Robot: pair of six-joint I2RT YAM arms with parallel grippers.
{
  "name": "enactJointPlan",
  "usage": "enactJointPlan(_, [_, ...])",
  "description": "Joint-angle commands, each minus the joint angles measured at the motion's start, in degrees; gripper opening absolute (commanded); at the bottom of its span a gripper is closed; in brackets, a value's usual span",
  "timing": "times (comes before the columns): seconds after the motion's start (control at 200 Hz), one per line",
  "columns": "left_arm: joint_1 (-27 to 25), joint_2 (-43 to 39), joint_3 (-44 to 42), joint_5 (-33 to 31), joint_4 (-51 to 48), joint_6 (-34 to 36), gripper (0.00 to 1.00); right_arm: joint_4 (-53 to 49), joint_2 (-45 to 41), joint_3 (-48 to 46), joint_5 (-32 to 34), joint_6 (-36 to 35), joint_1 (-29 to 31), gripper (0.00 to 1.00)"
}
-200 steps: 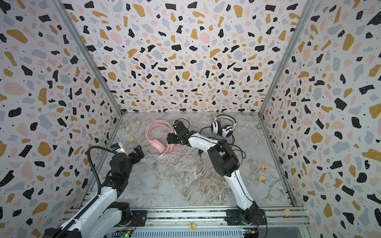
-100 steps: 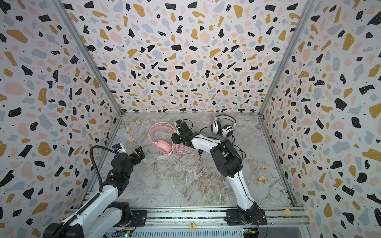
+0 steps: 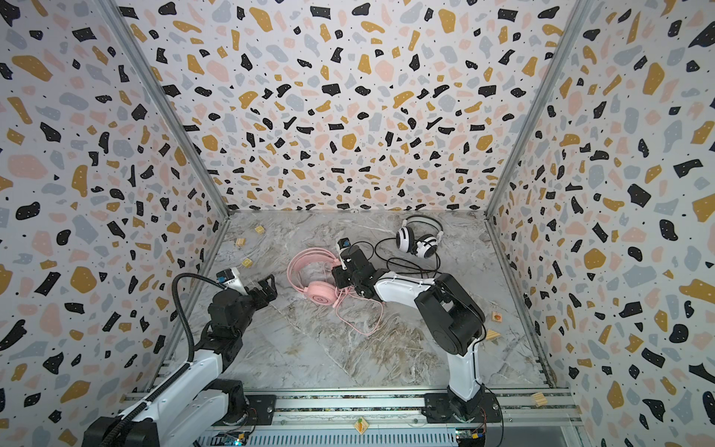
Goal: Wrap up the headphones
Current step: 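Grasp the pink headphones' ear cup with the right gripper, then lift and drag the pink headphones toward the left gripper with the right gripper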
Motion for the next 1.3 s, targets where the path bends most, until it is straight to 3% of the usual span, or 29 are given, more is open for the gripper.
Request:
enactJointPlan(0.0, [0.2,-2.72,-1.35,2.63,5.16,0.77,1.0,5.33,-5.15,-1.79,6.02,-4.45,2.77,0.33])
enactJointPlan(0.15, [0.2,-3.45,-2.45,-2.05,4.18,0.38,1.0,6.93,-6.25,-2.64,10.65,-8.68,5.68,0.33])
enactJointPlan(0.27, [0.2,1.15,0.04,-0.94,1.72,1.81,1.0,4.8,-6.16,-2.19,10.22,-9.02,5.56,0.34])
enactJointPlan(0.33, [0.2,3.6,0.89,-0.26,1.94,1.69,1.0,1.7,-5.82,-1.04,9.49,-8.76,5.34,0.42])
enactJointPlan(0.435, [0.2,6.25,1.78,1.89,2.35,1.43,1.0,-3.34,-5.26,1.04,8.17,-7.71,4.41,0.64])
enactJointPlan(0.531, [0.2,6.38,1.46,1.79,2.83,1.26,1.0,-10.0,-3.79,4.41,5.75,-5.62,2.13,0.7])
enactJointPlan(0.771, [0.2,2.23,0.63,-1.67,1.05,0.94,1.0,-23.71,-5.97,11.82,1.06,-6.52,-2.09,0.72])
enactJointPlan(0.951, [0.2,-1.76,-0.44,-3.75,0.11,0.77,1.0,-27.41,-11.66,18.98,-3.54,-7.11,-1.58,0.72])
enactJointPlan(1.051, [0.2,-1.1,-0.49,-3.8,0.51,0.57,1.0,-33.4,-7.84,27.38,-2.9,-7.45,-0.62,0.72])
enactJointPlan(1.291, [0.2,3.36,1.54,-1.42,-0.2,1.45,1.0,-40.08,5.46,36.07,-0.28,-7.06,0.31,0.73])
